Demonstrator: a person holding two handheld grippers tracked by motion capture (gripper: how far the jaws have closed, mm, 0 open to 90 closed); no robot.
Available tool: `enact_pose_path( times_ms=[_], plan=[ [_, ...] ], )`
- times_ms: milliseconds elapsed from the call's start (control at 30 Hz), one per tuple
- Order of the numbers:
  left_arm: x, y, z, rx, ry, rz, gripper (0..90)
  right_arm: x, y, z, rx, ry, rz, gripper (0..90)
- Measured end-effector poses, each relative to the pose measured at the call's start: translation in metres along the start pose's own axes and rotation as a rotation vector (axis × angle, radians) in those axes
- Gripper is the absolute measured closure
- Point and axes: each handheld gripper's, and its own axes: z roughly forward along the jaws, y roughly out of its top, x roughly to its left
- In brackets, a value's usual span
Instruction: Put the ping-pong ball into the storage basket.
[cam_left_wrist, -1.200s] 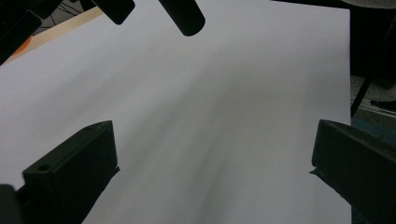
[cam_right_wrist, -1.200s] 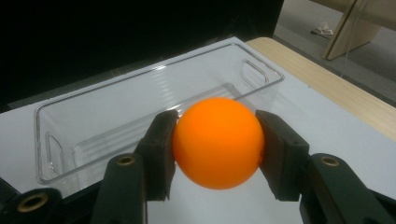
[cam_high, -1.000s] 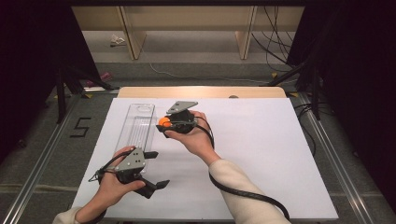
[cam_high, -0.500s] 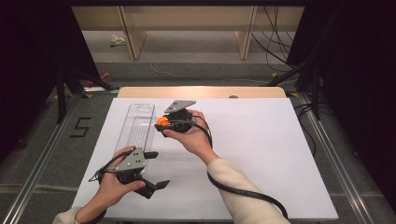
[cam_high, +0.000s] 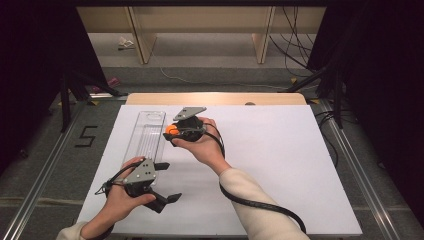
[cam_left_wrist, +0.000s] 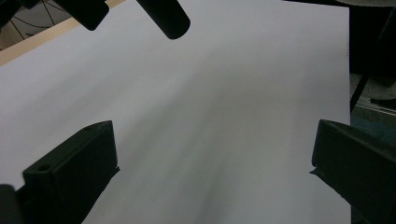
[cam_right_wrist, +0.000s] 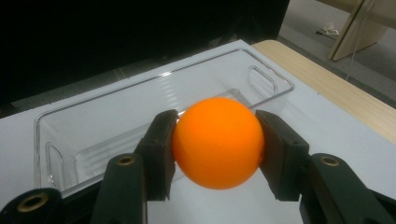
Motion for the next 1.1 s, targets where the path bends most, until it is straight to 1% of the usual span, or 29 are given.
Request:
enact_pose_path(
  times_ms=[1100],
  plan=[
    [0.000, 0.000, 0.000, 0.001, -0.002, -0.002, 0.0, 0.004, 0.012, 0.009, 0.005, 0.017, -0.015, 51.6]
  ],
)
